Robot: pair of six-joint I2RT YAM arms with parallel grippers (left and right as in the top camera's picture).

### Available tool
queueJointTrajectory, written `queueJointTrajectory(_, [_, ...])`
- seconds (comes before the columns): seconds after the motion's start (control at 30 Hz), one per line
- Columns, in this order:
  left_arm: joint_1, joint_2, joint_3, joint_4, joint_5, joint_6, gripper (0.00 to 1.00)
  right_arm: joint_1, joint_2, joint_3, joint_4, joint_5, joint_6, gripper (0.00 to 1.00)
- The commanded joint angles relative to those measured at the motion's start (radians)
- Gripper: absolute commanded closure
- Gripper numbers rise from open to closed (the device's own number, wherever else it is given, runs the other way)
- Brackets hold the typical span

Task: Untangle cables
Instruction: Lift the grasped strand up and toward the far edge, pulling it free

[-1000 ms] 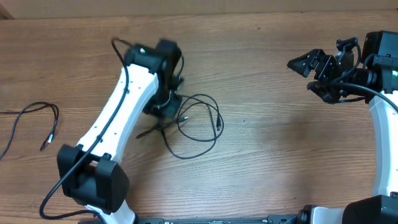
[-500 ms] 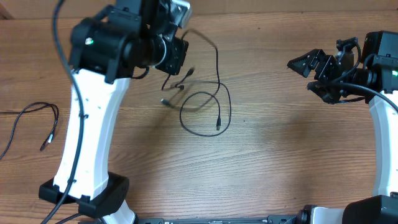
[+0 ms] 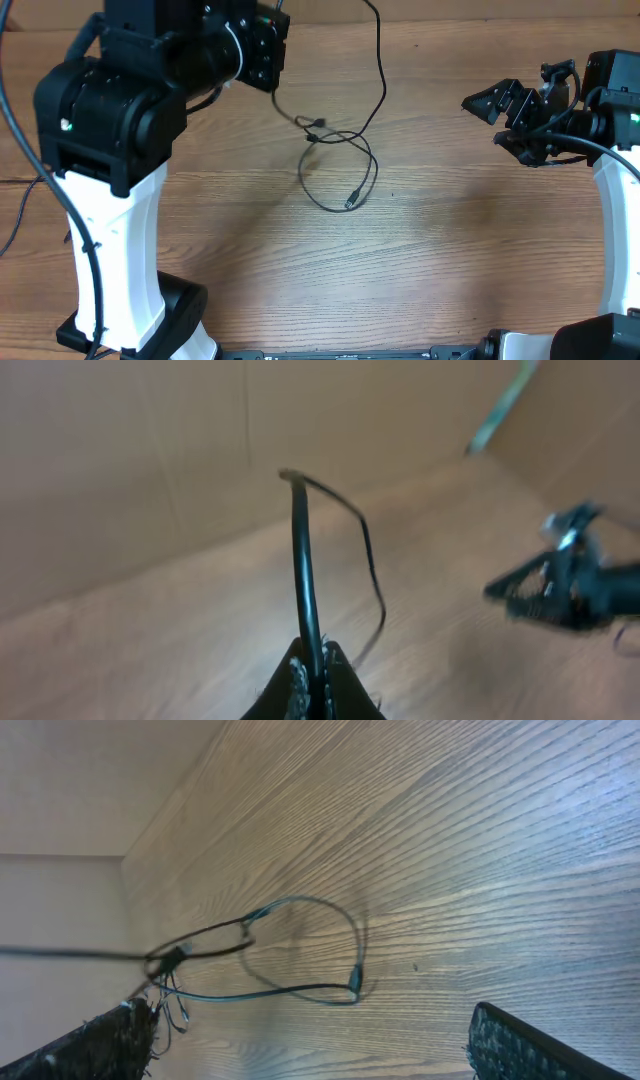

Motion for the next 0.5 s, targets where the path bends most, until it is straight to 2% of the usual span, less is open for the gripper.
queueJointTrajectory(0.0, [-0.004,-0.012,0.043,0.059,0.035,-0.127,0.96,-0.003,-0.007,0.031,0.002,-0.008,-0.023,0.02])
queueJointTrajectory(0.13, [-0.004,-0.012,0.045,0.161,0.211,-0.142,0.96,-0.003,-0.007,0.031,0.003,-0.008,-0.023,0.02])
queueJointTrajectory(0.33, [-0.004,-0.012,0.045,0.299,0.293,-0.140,0.96,-0.003,-0.007,0.031,0.003,-0.008,-0.030,0.02])
queueJointTrajectory(0.47, [-0.004,-0.012,0.045,0.325,0.278,-0.134,0.96,-0.003,-0.007,0.031,0.003,-0.008,-0.030,0.02])
